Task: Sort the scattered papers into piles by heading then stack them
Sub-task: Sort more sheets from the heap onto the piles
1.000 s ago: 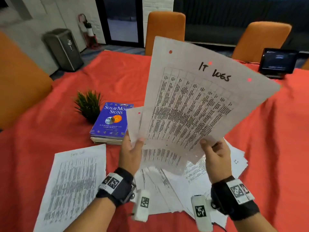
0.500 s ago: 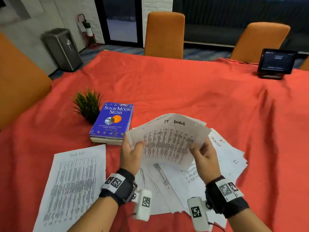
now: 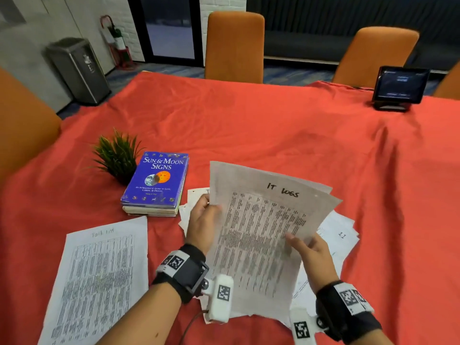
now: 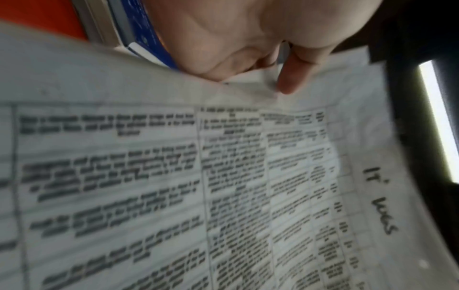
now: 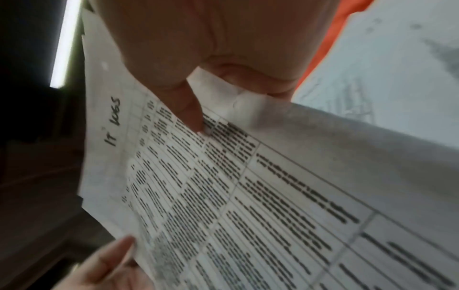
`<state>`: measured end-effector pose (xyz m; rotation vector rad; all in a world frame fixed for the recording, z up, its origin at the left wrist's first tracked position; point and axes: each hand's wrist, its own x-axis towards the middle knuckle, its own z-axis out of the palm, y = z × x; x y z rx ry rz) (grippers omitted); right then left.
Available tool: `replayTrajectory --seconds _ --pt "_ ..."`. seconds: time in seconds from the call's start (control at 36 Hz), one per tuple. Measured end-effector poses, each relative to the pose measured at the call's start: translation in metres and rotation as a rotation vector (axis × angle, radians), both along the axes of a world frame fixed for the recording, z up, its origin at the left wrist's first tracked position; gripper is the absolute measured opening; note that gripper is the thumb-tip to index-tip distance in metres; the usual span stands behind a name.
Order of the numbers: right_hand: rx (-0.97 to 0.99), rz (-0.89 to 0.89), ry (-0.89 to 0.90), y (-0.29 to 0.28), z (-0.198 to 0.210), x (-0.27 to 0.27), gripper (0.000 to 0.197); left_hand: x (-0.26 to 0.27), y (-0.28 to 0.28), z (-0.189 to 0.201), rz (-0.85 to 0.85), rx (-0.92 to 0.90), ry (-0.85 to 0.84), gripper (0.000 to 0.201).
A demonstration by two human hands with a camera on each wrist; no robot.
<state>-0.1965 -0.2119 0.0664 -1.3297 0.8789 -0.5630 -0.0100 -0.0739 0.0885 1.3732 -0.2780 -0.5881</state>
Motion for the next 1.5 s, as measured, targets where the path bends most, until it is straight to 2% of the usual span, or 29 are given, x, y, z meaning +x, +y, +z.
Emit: replayTrajectory --seconds 0.11,0.17,0.28,0.39,0.58,0.72,0.81,0.86,0.97,1.17,1.25,1.39,1.5 --pt "0.168 -0.161 0.105 -0.017 -0.029 -0.03 0.019 0.006 -0.016 -0.026 -0.094 0.151 0.082 0.013" --pt "0.243 -0.274 0.173 -0.027 -0.05 -0.052 0.02 0.012 -0.022 -0.045 -0.125 0.302 0.042 0.013" --pt "0.259 -0.428 0.376 -0.042 -0.081 -0.091 0.02 0.029 -0.026 -0.089 -0.21 0.613 -0.062 0.006" --pt "0.358 -0.548 0.449 -0.043 -0.089 -0.11 0.008 0.043 -0.03 -0.111 -0.287 0.863 -0.133 0.023" --pt "0.399 -0.516 0.604 -0.038 -0.106 -0.125 0.019 0.037 -0.048 -0.115 -0.472 1.097 -0.279 0.04" --pt "0.407 -0.513 0.6 -0.041 -0.105 -0.12 0.032 0.027 -0.048 -0.12 -0.583 1.107 -0.288 0.031" --pt "0.418 -0.473 0.552 -0.042 -0.103 -0.117 0.023 0.021 -0.043 -0.121 -0.579 1.058 -0.273 0.032" --pt "0.405 -0.414 0.547 -0.044 -0.1 -0.114 0.021 0.016 -0.036 -0.117 -0.609 1.011 -0.249 0.024" --pt "0.318 -0.352 0.566 -0.047 -0.094 -0.106 0.011 0.006 -0.004 -0.111 -0.732 0.979 -0.192 0.019" --pt "0.218 -0.236 0.618 -0.038 -0.093 -0.08 0.016 -0.015 0.067 -0.107 -1.024 1.057 0.004 0.008" --pt "0.163 -0.178 0.666 -0.03 -0.092 -0.068 0.013 -0.02 0.081 -0.103 -1.109 1.059 0.066 0.015" --pt "0.134 -0.034 0.696 -0.022 -0.093 -0.051 0.017 -0.016 0.072 -0.098 -0.984 1.024 -0.027 0.019" --pt "0.06 -0.044 0.672 -0.016 -0.084 -0.039 0.018 -0.016 0.049 -0.098 -0.794 1.004 -0.152 0.024"
